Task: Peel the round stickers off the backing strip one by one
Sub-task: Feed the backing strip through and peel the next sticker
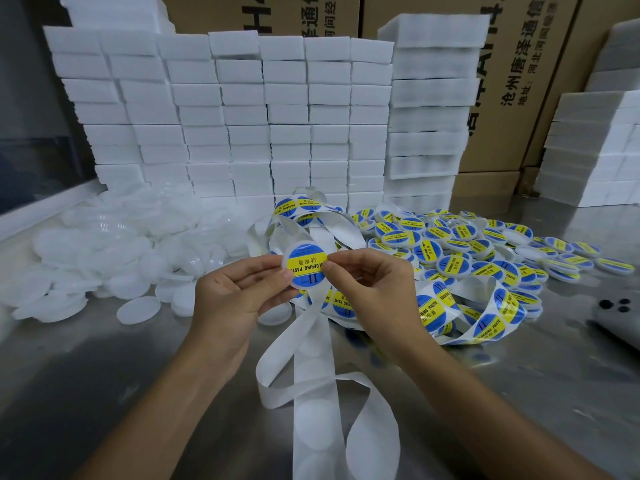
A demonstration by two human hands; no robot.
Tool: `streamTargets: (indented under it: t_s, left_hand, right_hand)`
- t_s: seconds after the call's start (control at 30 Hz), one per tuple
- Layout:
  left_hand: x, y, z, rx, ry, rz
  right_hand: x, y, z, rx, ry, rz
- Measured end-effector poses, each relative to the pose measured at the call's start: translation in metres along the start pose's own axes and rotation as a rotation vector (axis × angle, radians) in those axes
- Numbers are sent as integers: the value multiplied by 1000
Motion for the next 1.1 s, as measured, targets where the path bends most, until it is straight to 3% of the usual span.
streamTargets:
  t_s: [0.63,0.87,1.1]
  left_hand:
    - [-2,8,7,69,34,-86]
    - [2,11,8,112,-13,-8]
    - [7,14,7,157,-83,123]
  right_hand:
    - [-8,-5,-1,-32,-17,78]
    - [-7,-9,-2,-50,-134,304]
    - [-1,7,6,52,-185,242]
Point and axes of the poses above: each hand's wrist, its own z-axis away from the middle knuckle, its own y-axis out of the palm, x = y × z, the point moved 5 cm from there along -z, towards the middle knuckle, and after that the axes turned 7 degrees about -y, right-handed, at the moved point
